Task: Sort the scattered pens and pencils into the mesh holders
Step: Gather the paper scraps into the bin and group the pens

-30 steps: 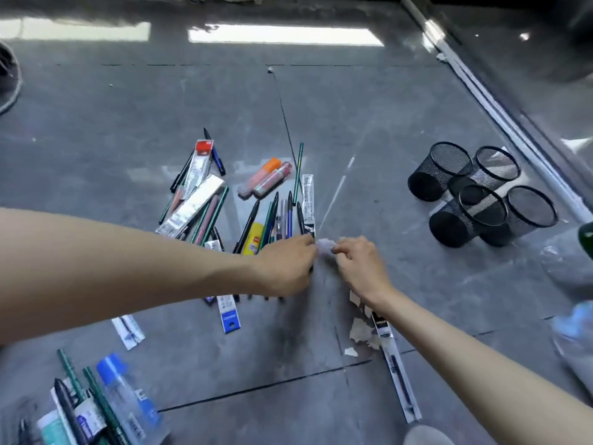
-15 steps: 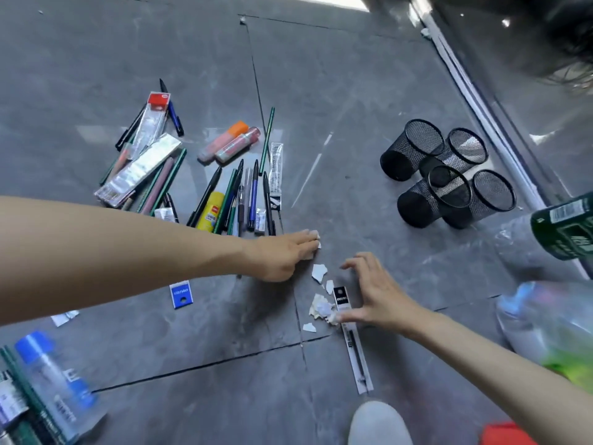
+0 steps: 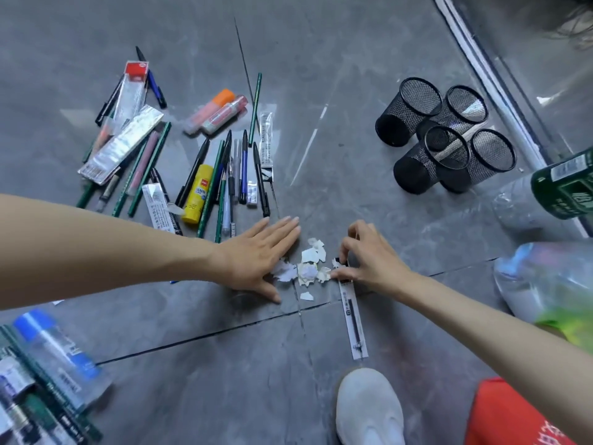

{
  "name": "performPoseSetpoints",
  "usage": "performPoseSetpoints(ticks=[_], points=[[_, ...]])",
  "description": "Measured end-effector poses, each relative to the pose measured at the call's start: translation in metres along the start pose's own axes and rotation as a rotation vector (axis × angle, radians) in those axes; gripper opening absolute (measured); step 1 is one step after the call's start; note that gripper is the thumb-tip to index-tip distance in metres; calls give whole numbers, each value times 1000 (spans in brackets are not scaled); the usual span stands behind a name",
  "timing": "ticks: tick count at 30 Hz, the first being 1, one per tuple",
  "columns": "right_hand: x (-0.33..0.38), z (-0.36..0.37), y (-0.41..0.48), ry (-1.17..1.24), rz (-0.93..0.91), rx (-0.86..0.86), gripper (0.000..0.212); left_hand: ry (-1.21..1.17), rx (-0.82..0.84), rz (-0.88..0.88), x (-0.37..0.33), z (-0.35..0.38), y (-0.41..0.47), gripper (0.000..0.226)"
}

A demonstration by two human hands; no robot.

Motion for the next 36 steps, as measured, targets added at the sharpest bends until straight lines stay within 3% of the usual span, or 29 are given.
performPoseSetpoints(ticks=[10,12,16,21,24,30,34,36], points=[[-11,-2,-7,77,-5,32,26,-16,-166,53,-31,11,29,137],[-9,-3,-5,185,48,14,25,-28,-190,55,-39,11,33,128],[-12,-7,-2,395,171,-48,19,-66,-247,77,-49,12,38,83],[-13,-4,-11,459,214,-76,19,-280,-440,222,-54,5,26,41],[-14,-4,-18,464,222,-46,22,-357,-554,218,-55,6,25,21],[1,0,-27,436,182,53,33,-382,-598,192,-51,-3,23,29],[10,4,-15,314,164,88,26,-384,-636,150,-51,-16,22,27],[9,3,-10,255,164,131,22,-538,-699,39,-49,-20,25,18]])
Point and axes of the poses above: each hand's wrist, its own y-axis towards the middle knuckle, its own z-axis out of the palm, x = y × z, the point moved 2 cm from there along y, towards the middle knuckle, and after that the axes turned 2 degrees about -z, right-handed, at the moved point
